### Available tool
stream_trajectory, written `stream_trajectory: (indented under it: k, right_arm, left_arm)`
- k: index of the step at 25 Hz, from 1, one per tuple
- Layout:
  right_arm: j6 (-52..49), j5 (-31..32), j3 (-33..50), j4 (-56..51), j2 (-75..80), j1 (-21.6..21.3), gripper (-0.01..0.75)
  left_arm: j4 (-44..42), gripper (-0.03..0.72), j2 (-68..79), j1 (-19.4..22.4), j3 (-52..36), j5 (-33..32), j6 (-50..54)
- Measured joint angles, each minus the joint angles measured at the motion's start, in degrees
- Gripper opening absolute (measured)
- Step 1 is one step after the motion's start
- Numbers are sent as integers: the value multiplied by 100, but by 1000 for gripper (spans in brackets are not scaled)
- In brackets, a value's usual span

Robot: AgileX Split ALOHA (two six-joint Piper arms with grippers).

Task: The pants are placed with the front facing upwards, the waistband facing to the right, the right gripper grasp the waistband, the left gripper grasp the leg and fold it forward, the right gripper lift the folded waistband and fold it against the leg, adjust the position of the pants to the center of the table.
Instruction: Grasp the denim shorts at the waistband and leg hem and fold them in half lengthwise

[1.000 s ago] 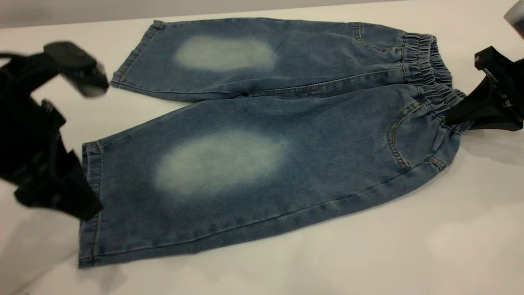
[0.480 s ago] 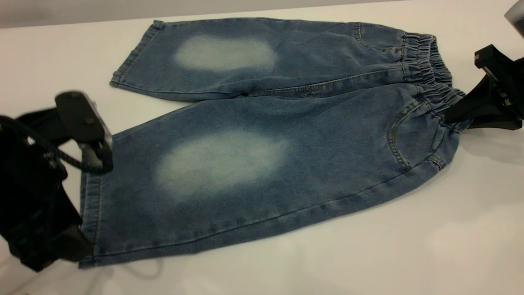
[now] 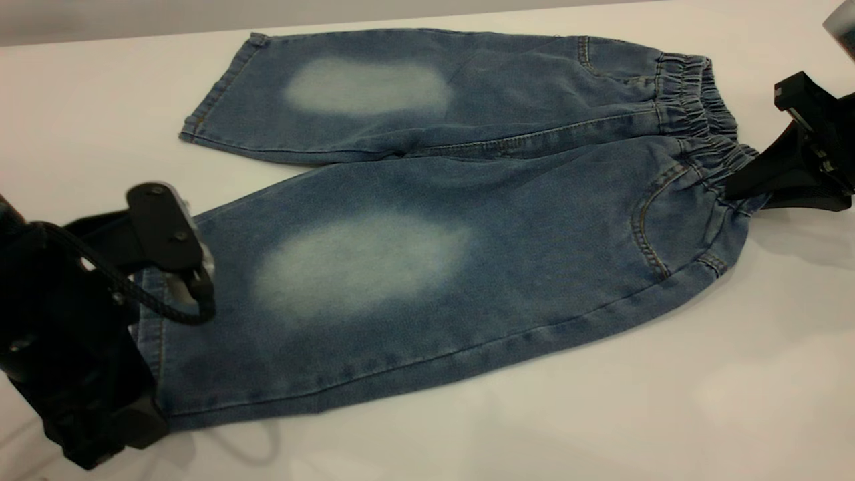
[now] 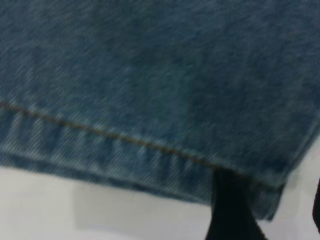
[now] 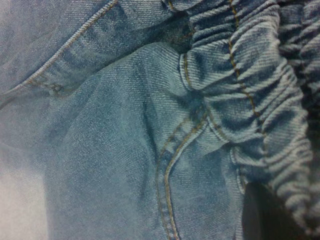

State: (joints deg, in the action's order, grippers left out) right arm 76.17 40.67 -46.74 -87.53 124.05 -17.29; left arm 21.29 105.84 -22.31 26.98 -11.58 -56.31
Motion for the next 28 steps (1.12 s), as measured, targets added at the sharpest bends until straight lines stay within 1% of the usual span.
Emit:
stream_trajectory:
  k: [3,13,17,21,23,28]
  right_arm:
    - [0,0,0,0,0,0,40]
    - [0,52,0,0,0,0,41]
    - [0,123,0,0,0,0,41]
    - [0,136,0,0,0,0,42]
    - [0,180,0,0,0,0,43]
    - [0,273,0,0,0,0,45]
  left_arm:
    - [0,372,83,-116,0,23,-2]
    - [2,361,305,-128,4,223,28]
    - [2,304,314,-128,4,316,156]
    - [2,216,345,-128,4,500,162]
    - [2,183,390,-128,4,555,162]
    - [2,153,429,-128,4,616,222]
